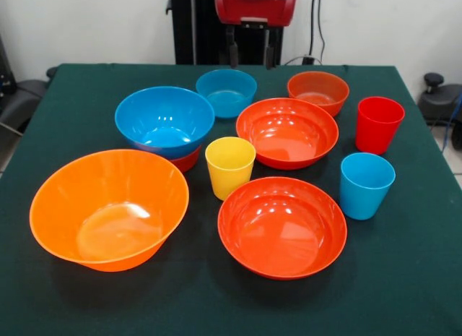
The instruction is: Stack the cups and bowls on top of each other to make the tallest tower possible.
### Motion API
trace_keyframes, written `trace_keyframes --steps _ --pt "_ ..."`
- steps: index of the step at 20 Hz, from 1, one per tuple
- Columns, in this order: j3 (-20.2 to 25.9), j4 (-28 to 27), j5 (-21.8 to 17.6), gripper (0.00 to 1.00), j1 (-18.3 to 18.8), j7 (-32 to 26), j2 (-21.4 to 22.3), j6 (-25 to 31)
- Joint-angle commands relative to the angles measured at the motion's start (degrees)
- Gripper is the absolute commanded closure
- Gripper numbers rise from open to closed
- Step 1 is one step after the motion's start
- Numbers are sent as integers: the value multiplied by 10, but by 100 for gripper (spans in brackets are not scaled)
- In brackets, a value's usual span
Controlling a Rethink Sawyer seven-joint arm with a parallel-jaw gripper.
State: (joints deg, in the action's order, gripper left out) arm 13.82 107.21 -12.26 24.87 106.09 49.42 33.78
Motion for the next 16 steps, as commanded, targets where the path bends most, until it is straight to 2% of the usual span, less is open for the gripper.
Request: trace_keyframes --steps 1,10,16 --pt "56 -107 -10 0 19 -76 -36 123" --pt "77 -211 -35 0 25 -85 -125 113" --pt "87 -352 -48 0 1 -110 -206 167"
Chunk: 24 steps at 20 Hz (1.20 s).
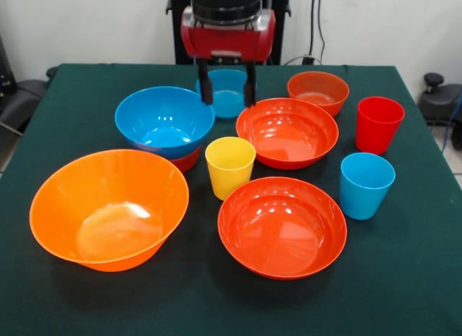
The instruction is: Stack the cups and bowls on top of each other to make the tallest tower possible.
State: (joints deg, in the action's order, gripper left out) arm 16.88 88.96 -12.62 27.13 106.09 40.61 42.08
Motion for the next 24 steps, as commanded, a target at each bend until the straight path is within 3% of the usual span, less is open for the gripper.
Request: trace_keyframes --steps 1,7,10,14,20,24 --pt "59 -192 -46 0 -26 -115 -130 90" --pt "74 -324 -57 0 -47 -141 -205 148" --pt "79 -349 -58 0 -53 -140 -224 155" --pt "77 -325 -56 0 -49 -130 -220 134" --pt "69 -266 -58 0 -39 -117 -178 115" --pt "71 -258 -58 0 -35 -121 -170 116"
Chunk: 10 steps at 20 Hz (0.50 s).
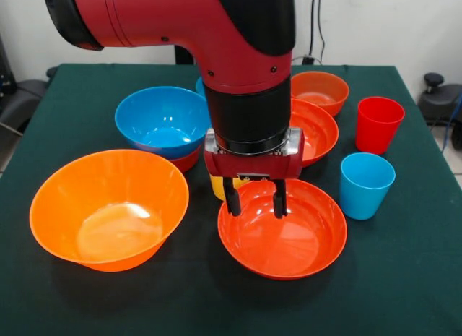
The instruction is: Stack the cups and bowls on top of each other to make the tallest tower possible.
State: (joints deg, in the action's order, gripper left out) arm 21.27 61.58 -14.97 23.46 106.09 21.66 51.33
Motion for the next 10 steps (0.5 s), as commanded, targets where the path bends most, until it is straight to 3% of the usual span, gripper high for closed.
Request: trace_keyframes --steps 1,6,10 --pt "26 16 -35 0 1 -121 22 27" --pt "25 56 -32 0 13 -125 54 29" --pt "26 66 -36 0 25 -133 55 28"
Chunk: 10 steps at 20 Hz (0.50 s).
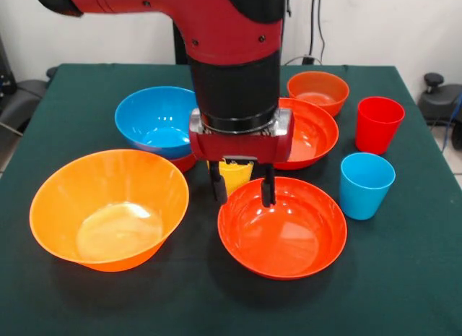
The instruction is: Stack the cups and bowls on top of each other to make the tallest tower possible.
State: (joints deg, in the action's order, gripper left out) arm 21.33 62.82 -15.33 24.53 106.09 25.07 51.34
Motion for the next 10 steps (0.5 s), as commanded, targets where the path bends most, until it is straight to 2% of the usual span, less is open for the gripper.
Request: trace_keyframes --steps 1,6,10 --pt "26 56 -35 0 18 -136 19 24" --pt "34 46 -42 0 36 -161 7 28" --pt "37 68 -49 0 54 -168 6 9"
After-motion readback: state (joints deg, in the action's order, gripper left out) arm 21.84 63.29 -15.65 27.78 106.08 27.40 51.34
